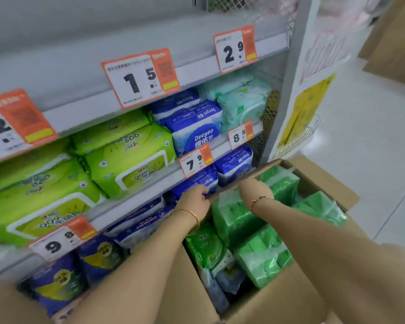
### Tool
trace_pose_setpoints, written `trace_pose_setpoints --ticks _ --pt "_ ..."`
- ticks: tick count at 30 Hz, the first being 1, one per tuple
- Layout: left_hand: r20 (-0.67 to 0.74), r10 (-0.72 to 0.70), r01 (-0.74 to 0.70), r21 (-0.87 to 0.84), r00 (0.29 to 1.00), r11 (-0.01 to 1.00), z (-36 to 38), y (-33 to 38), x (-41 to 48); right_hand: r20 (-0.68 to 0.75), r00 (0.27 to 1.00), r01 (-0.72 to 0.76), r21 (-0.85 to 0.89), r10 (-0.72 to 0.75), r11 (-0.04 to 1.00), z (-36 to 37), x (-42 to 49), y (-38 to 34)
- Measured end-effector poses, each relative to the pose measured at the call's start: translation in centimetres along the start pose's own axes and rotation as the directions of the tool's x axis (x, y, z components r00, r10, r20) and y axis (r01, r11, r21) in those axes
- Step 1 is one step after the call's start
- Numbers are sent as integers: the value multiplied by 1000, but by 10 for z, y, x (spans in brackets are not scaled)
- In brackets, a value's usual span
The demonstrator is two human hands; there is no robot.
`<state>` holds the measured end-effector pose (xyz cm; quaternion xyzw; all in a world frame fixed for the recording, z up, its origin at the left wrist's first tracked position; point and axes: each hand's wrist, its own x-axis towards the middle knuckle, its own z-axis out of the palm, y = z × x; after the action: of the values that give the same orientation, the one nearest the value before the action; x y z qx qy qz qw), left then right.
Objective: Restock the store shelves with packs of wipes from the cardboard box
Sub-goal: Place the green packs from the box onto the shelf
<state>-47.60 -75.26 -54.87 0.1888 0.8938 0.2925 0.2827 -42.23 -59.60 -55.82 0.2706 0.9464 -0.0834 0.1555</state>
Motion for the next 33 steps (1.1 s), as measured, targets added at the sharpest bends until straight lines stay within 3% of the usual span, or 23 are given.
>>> trace_pose_setpoints --ticks 3,9,15,21,25,29,33 --pt "14 -4 4 11 1000 1000 2 1 -22 -27 996 84 -72 -86 994 -19 -15 1" --pt "-17 133 -133 -45 991 990 -17 14 -40 -144 968 182 -166 -206 969 -44 -41 3" --pt "-45 181 -180 25 982 983 -52 7 -84 -275 886 384 -21 -374 923 -104 -75 -34" --pt "-325 215 -216 34 921 976 -113 -11 -140 -518 730 601 175 -446 780 -135 -127 -93" --pt "-516 204 -258 -35 832 965 -148 -13 -184 -632 640 687 215 -438 694 -158 -154 -131" --pt "-671 152 -267 -71 725 961 -180 3 -223 -673 578 785 304 -462 540 -183 -173 -152" --pt "-717 50 -290 -217 696 932 -211 17 -257 -664 537 843 397 -521 363 -203 -186 -169"
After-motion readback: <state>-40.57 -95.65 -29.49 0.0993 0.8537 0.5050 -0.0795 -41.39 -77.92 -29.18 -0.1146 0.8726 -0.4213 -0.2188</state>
